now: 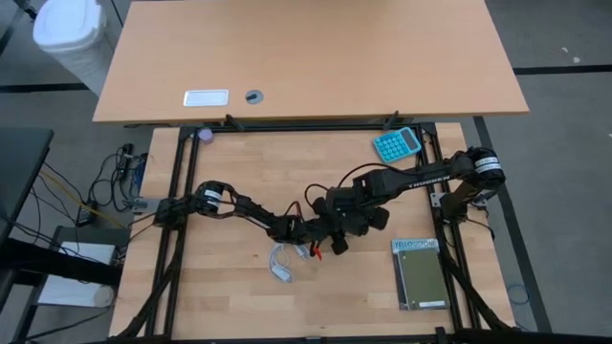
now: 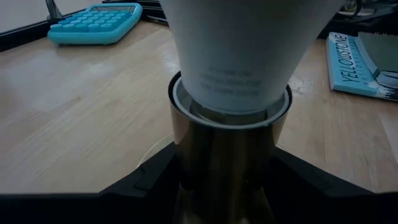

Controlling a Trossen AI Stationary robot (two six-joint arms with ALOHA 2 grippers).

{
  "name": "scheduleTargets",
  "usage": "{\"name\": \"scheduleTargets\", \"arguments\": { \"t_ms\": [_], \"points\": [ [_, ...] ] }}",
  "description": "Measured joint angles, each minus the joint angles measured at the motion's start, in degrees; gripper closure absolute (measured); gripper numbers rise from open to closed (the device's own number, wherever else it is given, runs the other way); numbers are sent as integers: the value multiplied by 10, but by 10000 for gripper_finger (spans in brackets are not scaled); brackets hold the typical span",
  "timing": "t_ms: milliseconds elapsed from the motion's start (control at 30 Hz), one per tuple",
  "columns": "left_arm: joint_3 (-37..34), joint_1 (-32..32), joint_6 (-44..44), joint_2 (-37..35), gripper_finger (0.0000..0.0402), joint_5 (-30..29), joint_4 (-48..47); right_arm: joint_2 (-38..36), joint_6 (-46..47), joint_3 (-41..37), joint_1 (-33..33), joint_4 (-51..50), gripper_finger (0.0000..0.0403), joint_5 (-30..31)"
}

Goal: Screw lightbulb
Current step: Insert the lightbulb into the socket

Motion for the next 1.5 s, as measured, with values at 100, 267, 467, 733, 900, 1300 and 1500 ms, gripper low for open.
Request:
{"name": "scheduleTargets", "arguments": {
  "t_ms": [100,267,467,733,900,1300,1500],
  "points": [
    [0,0,0,0,196,-2,0,0,-17,0,-1,4,63,1],
    [0,0,0,0,196,-2,0,0,-48,0,-2,6,74,3],
    [0,0,0,0,196,-2,0,0,-56,0,-2,10,88,3],
    [0,0,0,0,196,-2,0,0,-64,0,-3,13,95,-1],
    [0,0,0,0,196,-2,0,0,-54,0,-3,14,95,-19],
    [0,-1,1,0,196,2,2,0,-26,0,-3,13,95,-30],
    [0,0,1,0,196,1,2,0,-9,0,-3,13,94,-41]
  ]
}}
